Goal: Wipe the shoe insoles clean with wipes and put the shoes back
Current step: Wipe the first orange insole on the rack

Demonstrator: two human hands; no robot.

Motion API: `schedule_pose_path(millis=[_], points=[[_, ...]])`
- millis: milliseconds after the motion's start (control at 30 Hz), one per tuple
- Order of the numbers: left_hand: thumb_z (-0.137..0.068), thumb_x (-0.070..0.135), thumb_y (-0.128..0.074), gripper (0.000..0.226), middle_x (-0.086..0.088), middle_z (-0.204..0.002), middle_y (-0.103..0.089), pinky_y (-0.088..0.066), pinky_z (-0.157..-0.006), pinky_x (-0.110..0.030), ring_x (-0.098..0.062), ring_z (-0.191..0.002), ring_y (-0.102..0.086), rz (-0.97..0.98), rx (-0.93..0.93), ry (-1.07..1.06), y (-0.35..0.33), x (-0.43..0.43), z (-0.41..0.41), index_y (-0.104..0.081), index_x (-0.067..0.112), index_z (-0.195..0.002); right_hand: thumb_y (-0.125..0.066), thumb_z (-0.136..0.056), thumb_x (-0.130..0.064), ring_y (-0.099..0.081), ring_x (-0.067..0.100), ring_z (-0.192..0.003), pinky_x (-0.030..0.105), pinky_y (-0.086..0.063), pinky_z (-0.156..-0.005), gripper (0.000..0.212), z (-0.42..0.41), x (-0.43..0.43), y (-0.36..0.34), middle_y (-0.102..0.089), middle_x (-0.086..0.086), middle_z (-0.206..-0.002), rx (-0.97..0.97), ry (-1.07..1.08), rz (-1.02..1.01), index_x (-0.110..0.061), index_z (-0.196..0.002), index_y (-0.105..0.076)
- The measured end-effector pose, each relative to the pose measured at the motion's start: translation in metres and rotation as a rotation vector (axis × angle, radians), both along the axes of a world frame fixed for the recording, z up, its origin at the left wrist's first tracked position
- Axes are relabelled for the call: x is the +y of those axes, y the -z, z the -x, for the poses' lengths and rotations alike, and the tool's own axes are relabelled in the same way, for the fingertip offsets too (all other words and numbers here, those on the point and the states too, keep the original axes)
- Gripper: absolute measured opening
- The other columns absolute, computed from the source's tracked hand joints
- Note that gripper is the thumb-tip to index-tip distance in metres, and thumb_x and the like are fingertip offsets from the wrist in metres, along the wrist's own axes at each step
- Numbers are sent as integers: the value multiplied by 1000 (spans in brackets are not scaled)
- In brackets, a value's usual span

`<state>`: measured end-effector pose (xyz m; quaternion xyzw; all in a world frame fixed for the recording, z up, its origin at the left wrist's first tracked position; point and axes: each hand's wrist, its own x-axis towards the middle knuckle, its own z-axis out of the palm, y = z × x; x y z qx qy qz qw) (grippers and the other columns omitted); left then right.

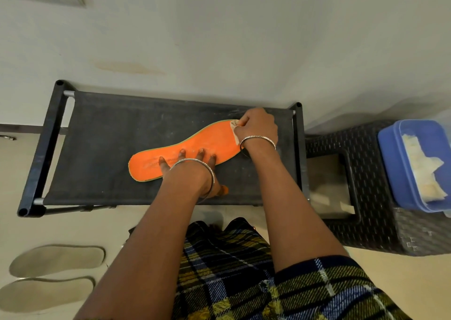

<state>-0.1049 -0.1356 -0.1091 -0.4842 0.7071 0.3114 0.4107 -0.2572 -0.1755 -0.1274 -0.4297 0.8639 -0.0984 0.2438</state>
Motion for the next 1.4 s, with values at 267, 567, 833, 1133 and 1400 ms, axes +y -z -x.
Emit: schedule_pose_path(millis=[267,567,833,1133,1400], points=[[-88,74,-37,92,10,-158,27,3,-108,-71,-33,-145,24,-13,-11,0,-7,1,7,21,37,-149,-85,-57,-31,-69,28,-95,41,-59,-83,48,-13,-2,-1,-72,5,-108,-71,-123,-296,-17,-101,-74],[-87,75,-36,93,10,-158,27,2,-108,-71,-32,-145,23,-8,6,-6,-4,1,6,21,37,-149,-86,-66,-26,-69,30,-97,37,-58,-80,48,-9,2,-6,-70,9,-110,-31,-88,-297,-13,-108,-70],[-88,74,-37,91,11,-158,25,2,-109,-71,-33,-146,20,-13,20,-19,-6,-1,5,19,36,-150,-86,-68,-29,-66,33,-105,37,-56,-79,50,12,7,-10,-65,11,-117,6,68,-202,-12,-111,-67],[-88,74,-35,93,8,-158,26,3,-111,-70,-33,-145,23,-14,13,-4,-2,-1,7,21,33,-150,-87,-54,-30,-71,24,-81,40,-62,-75,40,-14,11,4,-74,5,-91,-88,-179,-333,-16,-89,-76],[-87,74,-39,94,5,-159,26,0,-111,-70,-30,-147,20,-9,16,-1,-7,0,5,17,32,-152,-81,-70,-21,-71,25,-85,40,-60,-82,10,5,11,0,-74,3,-90,-121,-49,-84,-19,-79,-76]])
